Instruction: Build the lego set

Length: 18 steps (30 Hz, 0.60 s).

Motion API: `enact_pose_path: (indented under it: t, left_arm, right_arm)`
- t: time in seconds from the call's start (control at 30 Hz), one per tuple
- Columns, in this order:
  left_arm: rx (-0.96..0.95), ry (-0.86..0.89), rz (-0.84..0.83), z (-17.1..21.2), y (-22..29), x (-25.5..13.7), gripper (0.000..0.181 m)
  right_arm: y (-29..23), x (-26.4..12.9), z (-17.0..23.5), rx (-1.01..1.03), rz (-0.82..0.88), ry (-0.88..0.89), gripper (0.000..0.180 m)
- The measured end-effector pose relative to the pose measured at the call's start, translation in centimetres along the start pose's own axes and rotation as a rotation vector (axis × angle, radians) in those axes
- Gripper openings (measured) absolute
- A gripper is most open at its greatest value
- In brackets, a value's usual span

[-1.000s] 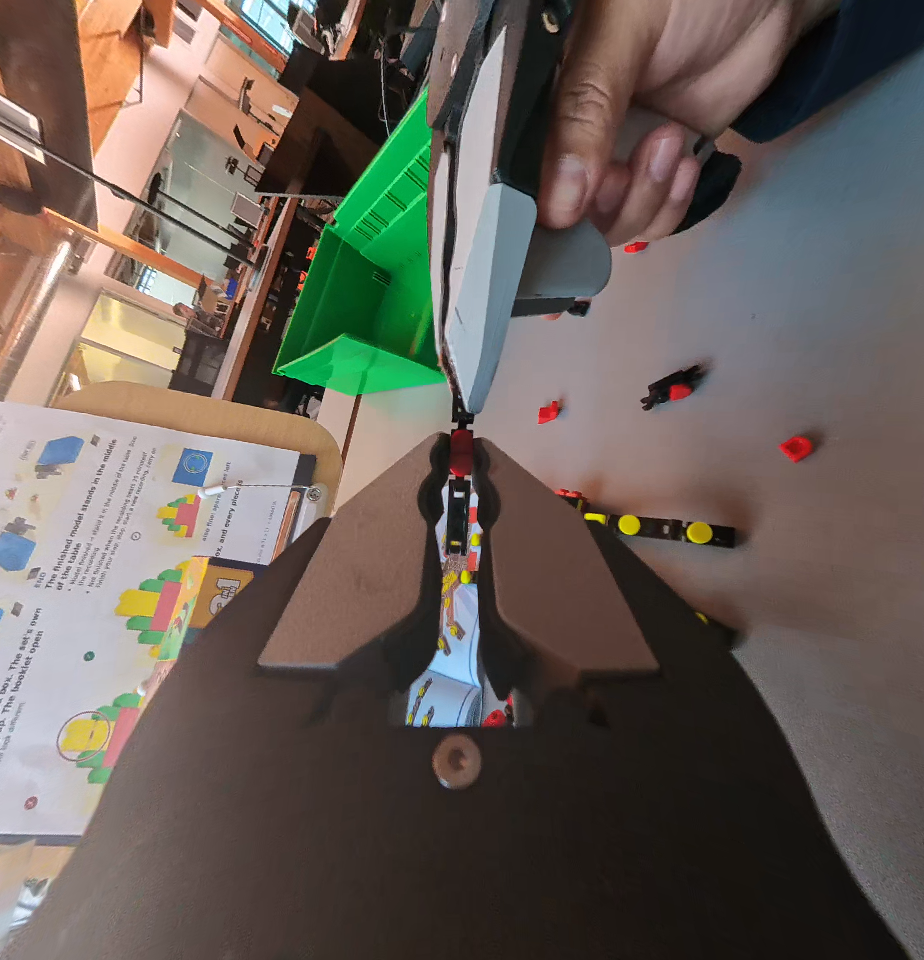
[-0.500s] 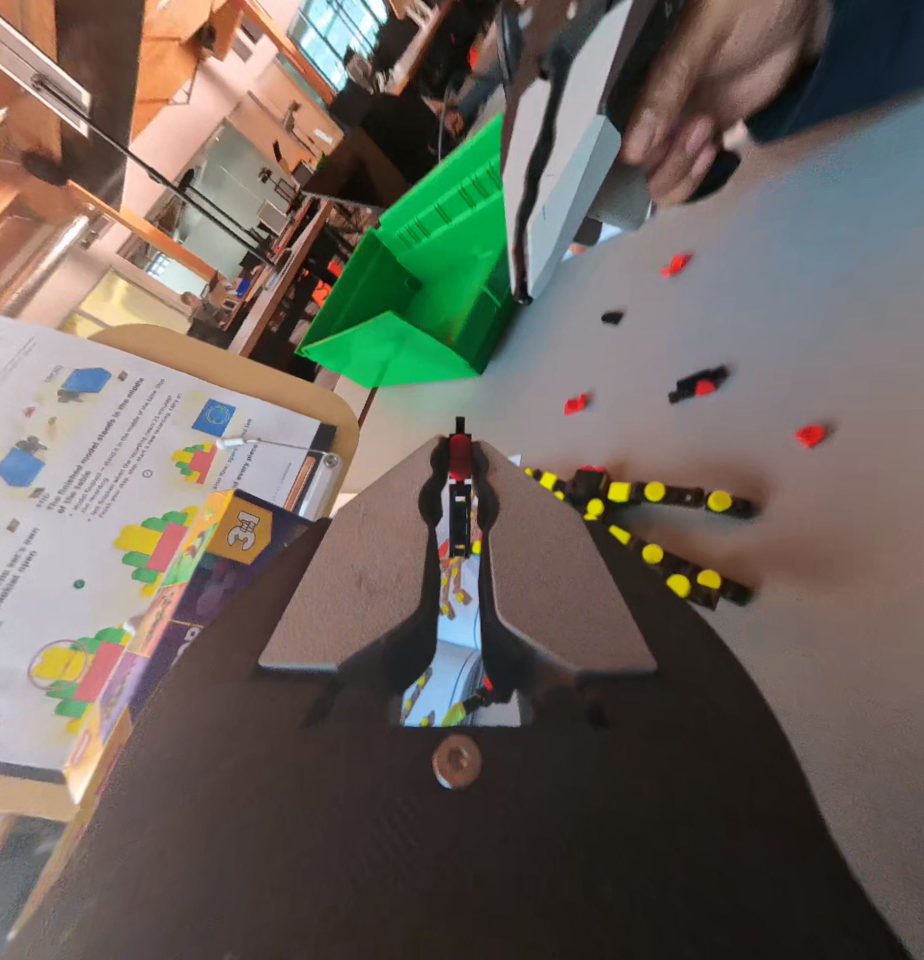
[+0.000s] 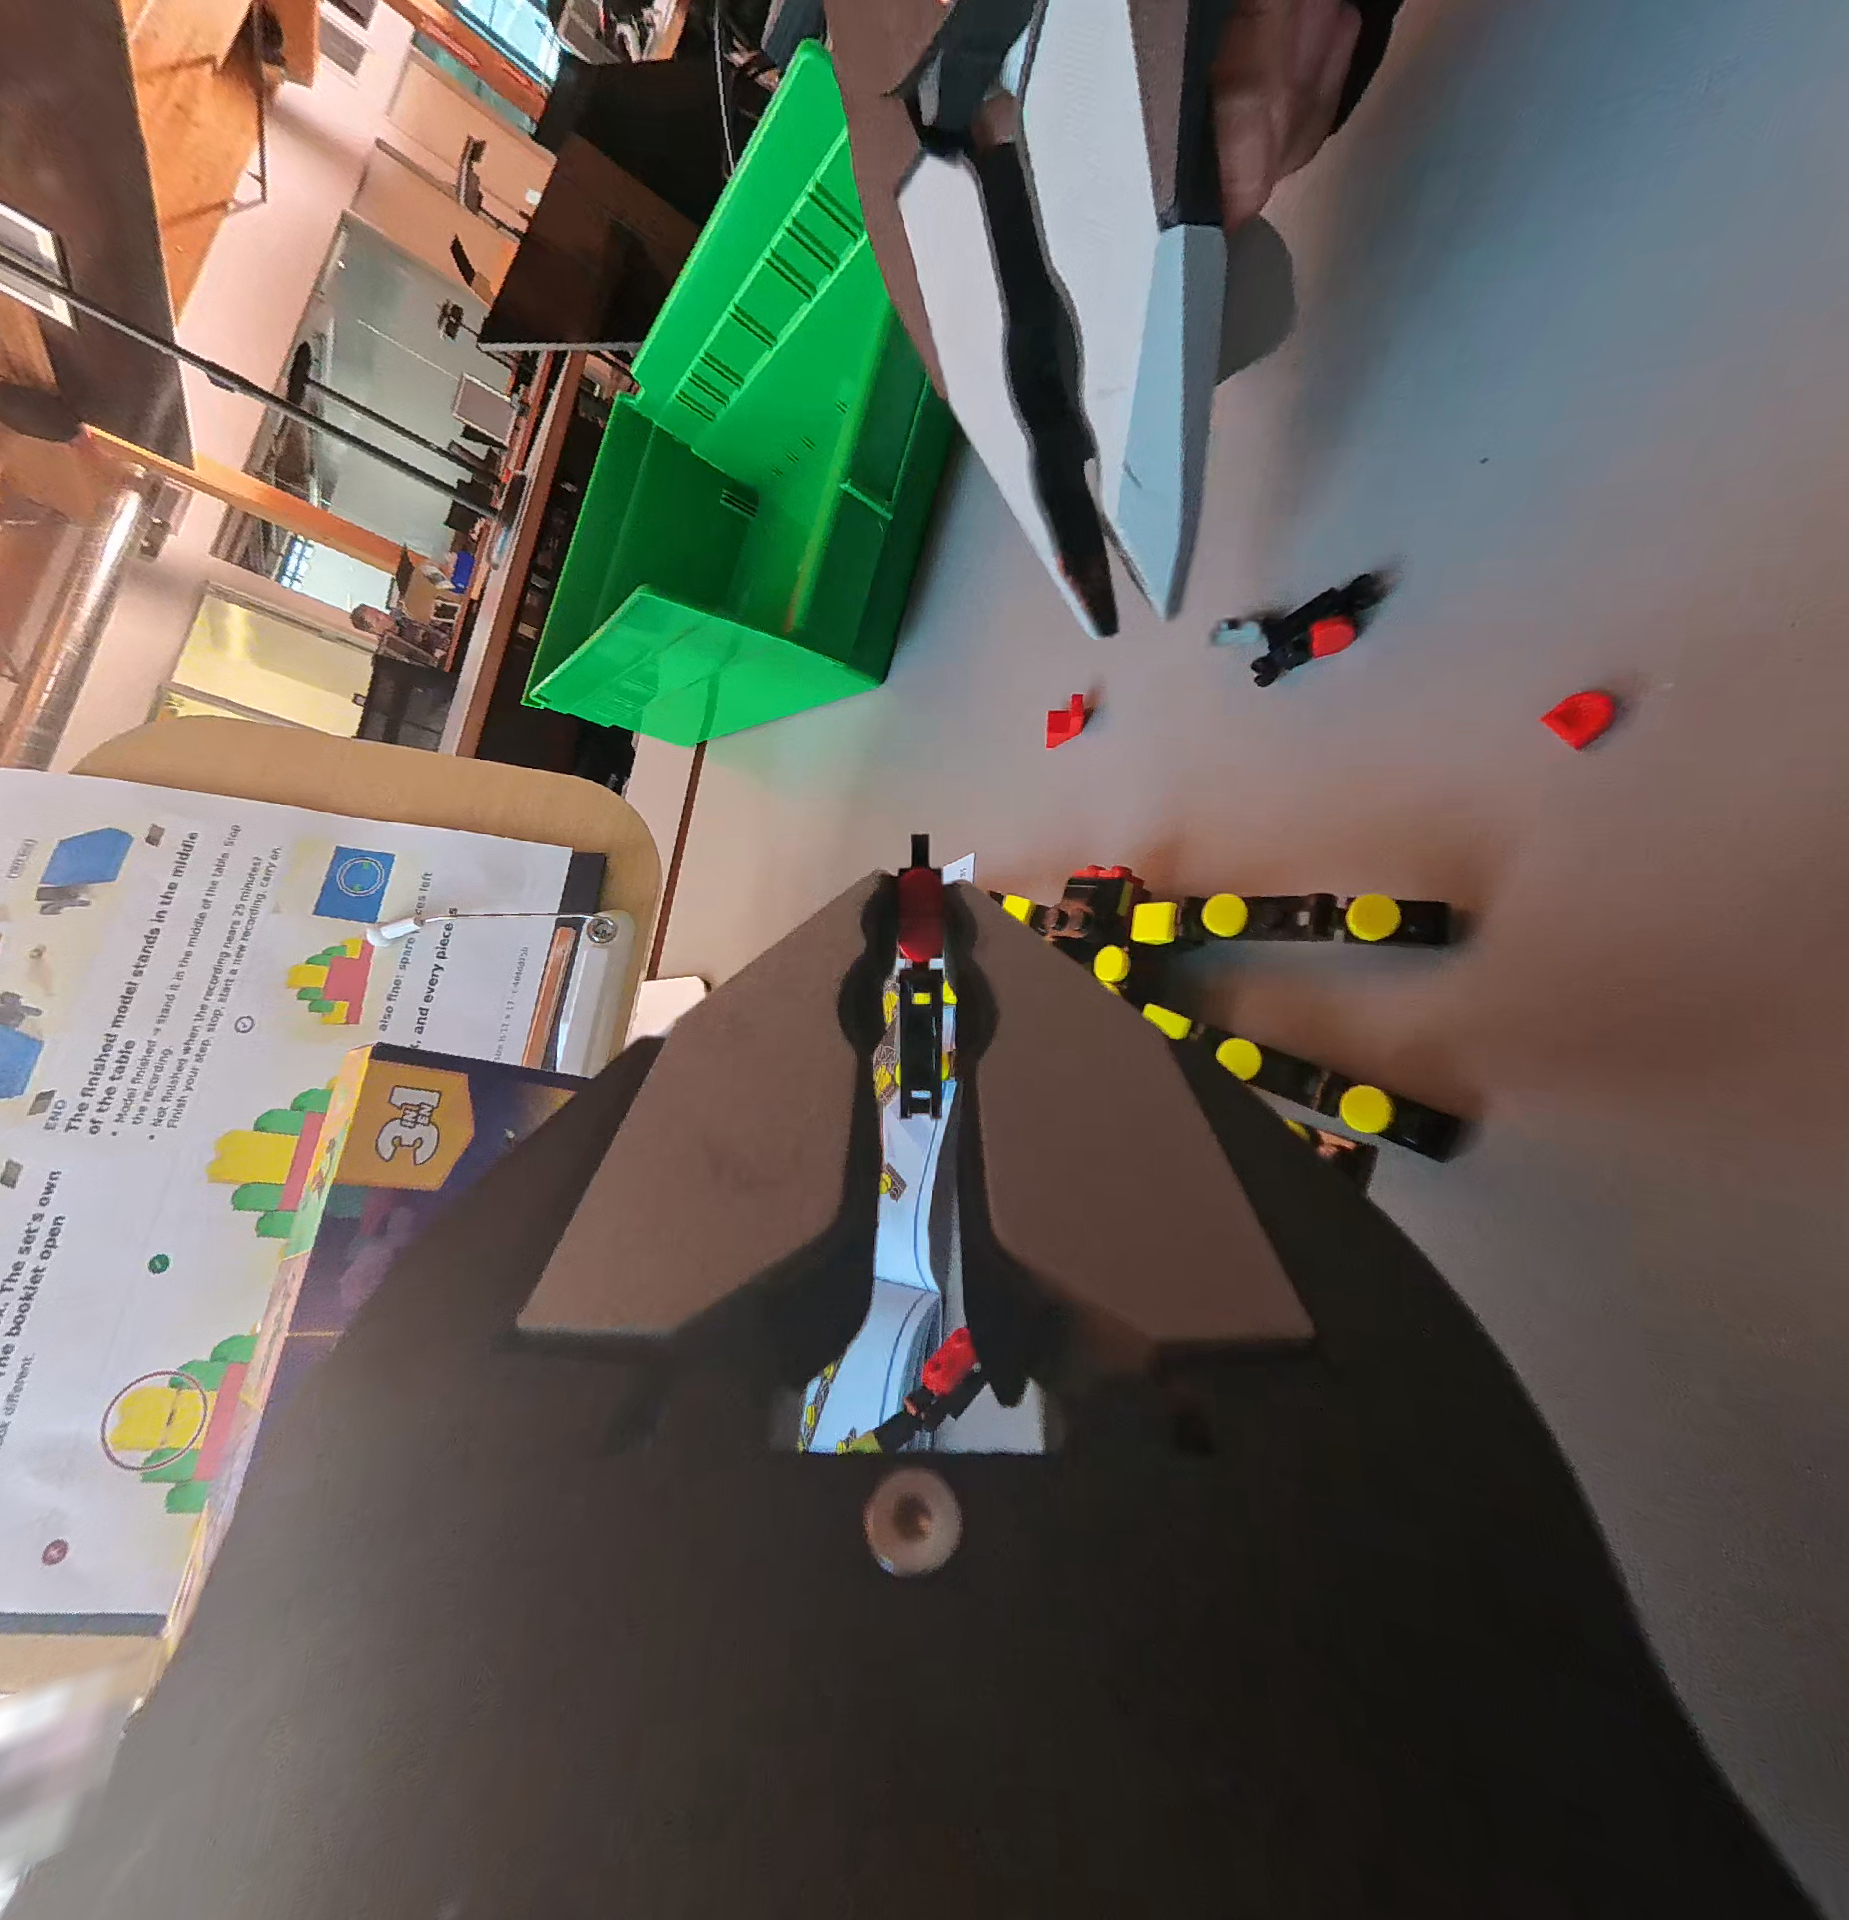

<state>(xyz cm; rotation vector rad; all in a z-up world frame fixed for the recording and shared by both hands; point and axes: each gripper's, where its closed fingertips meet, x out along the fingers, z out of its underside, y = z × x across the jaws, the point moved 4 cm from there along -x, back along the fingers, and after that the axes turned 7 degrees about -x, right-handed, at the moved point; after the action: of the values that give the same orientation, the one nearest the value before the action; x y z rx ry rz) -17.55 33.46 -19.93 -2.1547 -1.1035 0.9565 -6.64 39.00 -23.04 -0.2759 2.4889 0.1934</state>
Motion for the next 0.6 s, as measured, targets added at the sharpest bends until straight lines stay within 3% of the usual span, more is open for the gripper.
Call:
enact_pose_path:
  t: [0.17,0.3,0.47,0.6]
  left_arm:
    - [-0.072,0.041,0.043,-0.3,0.2,0.0,0.004]
    - [-0.067,0.053,0.055,-0.6,0.7,0.2,0.004]
    - [-0.101,0.069,0.046,-1.5,0.9,0.4,0.004]
    - [-0.087,0.080,0.043,-1.7,1.0,0.3,0.004]
  right_arm:
    - [1.1,-1.8,-2.6,0.038,0.075,0.212,0.007]
    - [0.2,-1.8,-4.5,0.141,-0.035,0.380,0.010]
    - [-1.6,1.0,-5.3,0.221,-0.148,0.401,0.018]
    - [-1.8,1.9,-5.9,0.285,-0.176,0.448,0.011]
